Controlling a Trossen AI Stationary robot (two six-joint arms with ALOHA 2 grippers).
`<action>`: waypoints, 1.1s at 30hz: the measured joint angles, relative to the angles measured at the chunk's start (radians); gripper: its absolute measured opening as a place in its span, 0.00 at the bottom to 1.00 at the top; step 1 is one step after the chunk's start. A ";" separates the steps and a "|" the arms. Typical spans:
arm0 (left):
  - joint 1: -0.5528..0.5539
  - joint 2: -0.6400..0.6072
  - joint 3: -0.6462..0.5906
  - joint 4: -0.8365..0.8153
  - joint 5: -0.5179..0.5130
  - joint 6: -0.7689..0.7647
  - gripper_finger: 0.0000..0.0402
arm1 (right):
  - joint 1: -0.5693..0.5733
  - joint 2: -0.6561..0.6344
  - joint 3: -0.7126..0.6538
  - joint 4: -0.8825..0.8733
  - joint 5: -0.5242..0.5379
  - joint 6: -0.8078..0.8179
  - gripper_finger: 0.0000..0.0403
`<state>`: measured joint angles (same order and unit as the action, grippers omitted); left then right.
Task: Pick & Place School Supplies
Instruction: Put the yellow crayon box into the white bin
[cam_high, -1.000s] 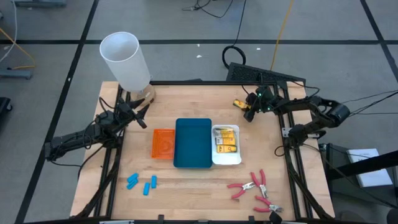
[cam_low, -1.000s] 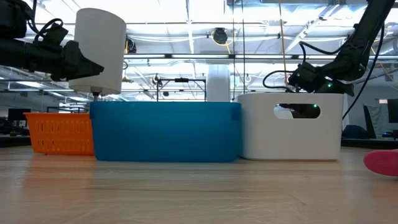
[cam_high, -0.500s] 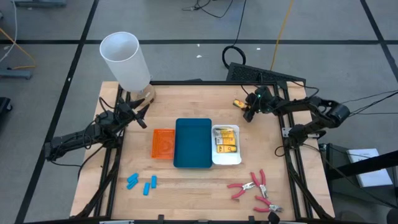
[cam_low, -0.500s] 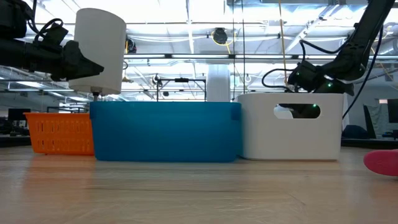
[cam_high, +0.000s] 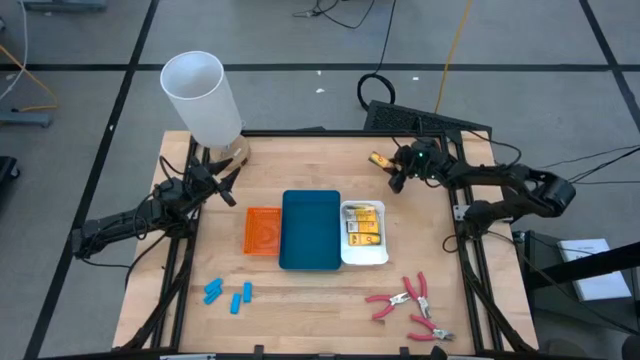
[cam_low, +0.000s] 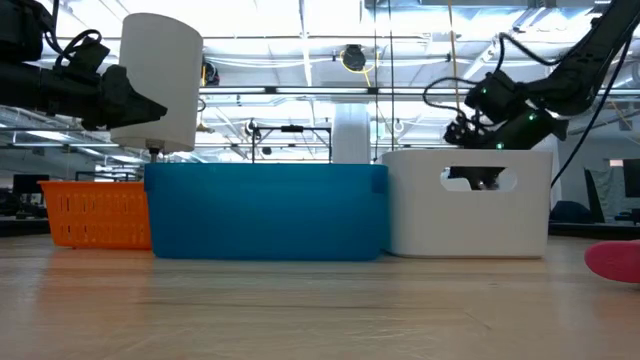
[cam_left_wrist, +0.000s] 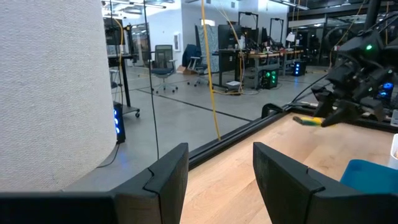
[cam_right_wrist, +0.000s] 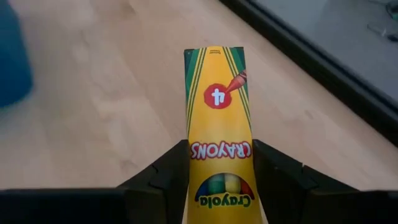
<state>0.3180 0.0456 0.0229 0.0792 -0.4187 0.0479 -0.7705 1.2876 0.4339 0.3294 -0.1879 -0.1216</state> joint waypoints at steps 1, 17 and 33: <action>0.000 0.000 0.000 0.000 0.000 0.000 0.45 | 0.012 -0.013 0.000 0.000 0.000 0.004 0.37; 0.000 0.000 0.000 0.000 0.000 0.000 0.45 | 0.266 -0.152 0.001 0.003 0.004 0.068 0.38; 0.000 0.000 0.000 0.000 0.000 0.000 0.45 | 0.516 -0.165 0.002 0.003 0.007 0.123 0.38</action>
<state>0.3182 0.0455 0.0230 0.0789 -0.4191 0.0479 -0.2542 1.1225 0.4358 0.3325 -0.1804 0.0011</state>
